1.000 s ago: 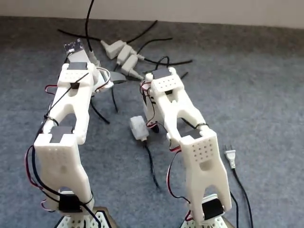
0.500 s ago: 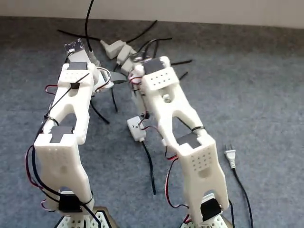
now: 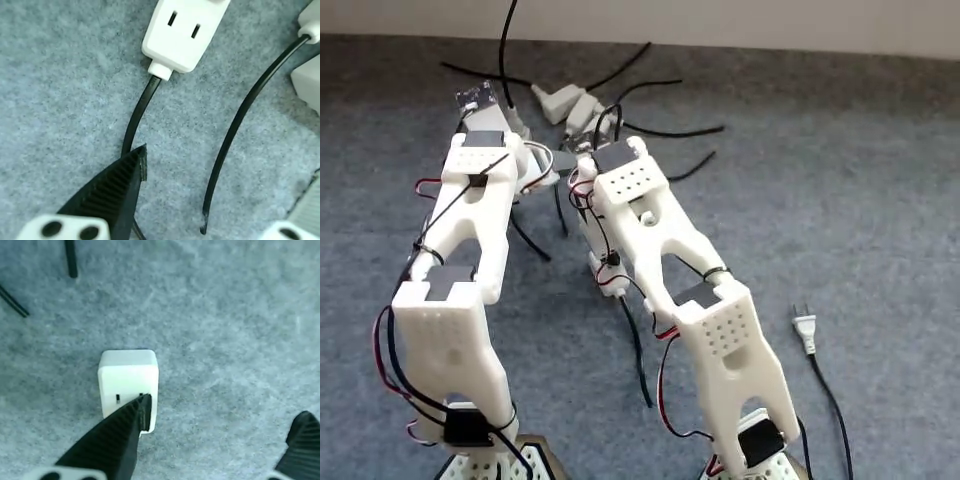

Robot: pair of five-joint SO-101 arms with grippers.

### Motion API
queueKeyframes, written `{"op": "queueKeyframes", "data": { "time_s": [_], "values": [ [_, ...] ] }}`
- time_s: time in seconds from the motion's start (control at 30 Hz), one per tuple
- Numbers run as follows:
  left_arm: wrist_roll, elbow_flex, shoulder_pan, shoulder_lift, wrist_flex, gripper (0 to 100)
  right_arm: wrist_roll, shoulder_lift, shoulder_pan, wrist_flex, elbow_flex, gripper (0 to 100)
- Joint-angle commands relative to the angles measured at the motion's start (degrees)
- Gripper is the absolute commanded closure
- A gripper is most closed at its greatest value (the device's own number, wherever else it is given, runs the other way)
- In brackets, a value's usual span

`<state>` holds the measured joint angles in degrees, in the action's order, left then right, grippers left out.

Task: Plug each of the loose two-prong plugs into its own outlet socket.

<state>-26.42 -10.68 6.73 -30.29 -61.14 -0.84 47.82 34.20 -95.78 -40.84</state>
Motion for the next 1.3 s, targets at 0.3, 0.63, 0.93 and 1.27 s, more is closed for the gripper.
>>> {"op": "queueKeyframes", "data": {
  "time_s": [0.3, 0.63, 0.93, 1.27],
  "values": [
    [-0.44, -0.92, -0.31, 1.1, 0.7, 54, 0.53, 6.46, -9.01, 0.4, 0.57, 66.8],
    [-0.44, -0.92, -0.22, 1.1, 0.7, 54, 4.48, 3.65, -10.07, -5.41, -14.37, 81.0],
    [-9.32, -1.01, 4.35, 1.19, 0.7, 54, 6.33, -12.79, 1.8, -5.41, -9.36, 81.0],
    [-11.34, -1.89, 6.11, 1.1, 0.7, 54, 11.78, -22.55, 9.01, 3.03, 22.99, 81.0]
  ]
}}
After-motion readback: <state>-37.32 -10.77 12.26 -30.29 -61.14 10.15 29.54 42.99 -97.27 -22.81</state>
